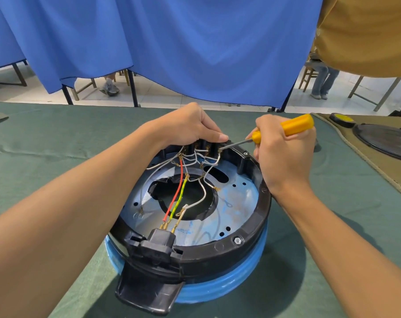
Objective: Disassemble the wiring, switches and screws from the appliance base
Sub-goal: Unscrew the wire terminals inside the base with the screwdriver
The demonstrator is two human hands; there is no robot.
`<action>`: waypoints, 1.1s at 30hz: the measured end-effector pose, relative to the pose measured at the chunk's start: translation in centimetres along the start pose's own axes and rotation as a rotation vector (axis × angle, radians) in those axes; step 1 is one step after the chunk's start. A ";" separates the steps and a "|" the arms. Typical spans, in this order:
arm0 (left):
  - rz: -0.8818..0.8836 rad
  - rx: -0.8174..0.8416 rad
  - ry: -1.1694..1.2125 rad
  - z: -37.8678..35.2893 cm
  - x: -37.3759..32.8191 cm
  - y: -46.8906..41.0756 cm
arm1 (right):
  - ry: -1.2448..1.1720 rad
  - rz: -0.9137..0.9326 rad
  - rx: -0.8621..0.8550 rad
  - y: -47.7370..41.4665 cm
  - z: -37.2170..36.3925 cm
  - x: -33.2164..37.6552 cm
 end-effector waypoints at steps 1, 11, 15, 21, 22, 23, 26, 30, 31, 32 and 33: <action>-0.001 0.000 -0.001 0.0 0.0 0.0 | 0.023 0.012 -0.005 0.0 0.1 0.0; 0.004 -0.005 -0.002 0.0 0.0 0.0 | -0.034 -0.155 0.062 -1.6 -0.4 -1.2; 0.017 -0.002 0.003 0.0 0.0 0.1 | -0.217 -0.362 0.073 -2.9 -0.7 -2.5; 0.016 -0.041 -0.015 0.0 -0.4 0.4 | -0.190 -0.447 0.208 -5.2 -1.9 -1.7; 0.018 -0.049 -0.019 0.0 -0.3 0.4 | -0.164 -0.462 0.255 -5.7 -2.1 -1.5; 0.020 -0.053 -0.024 0.0 -0.3 0.3 | -0.144 -0.479 0.301 -6.0 -2.4 -1.4; 0.017 -0.050 -0.031 0.0 -0.2 0.3 | -0.142 -0.521 0.390 -6.5 -3.0 -1.5; 0.006 -0.045 -0.030 0.1 -0.2 0.4 | -0.146 -0.425 0.400 -6.5 -2.2 -1.4; 0.005 -0.039 -0.027 0.1 -0.2 0.4 | -0.134 -0.383 0.405 -6.6 -2.0 -1.2; 0.005 -0.037 -0.024 0.1 -0.2 0.4 | -0.125 -0.349 0.418 -6.6 -1.9 -1.0; 0.007 -0.040 -0.024 0.1 -0.1 0.4 | -0.121 -0.327 0.432 -6.6 -1.9 -0.8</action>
Point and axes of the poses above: each hand's wrist, its own y-axis away from the middle knuckle, its own z-axis out of the back of the hand, x = y × z, the point moved 4 cm from there along -y, towards the middle knuckle, and after that the axes turned 7 degrees about x, right-handed, at the moved point
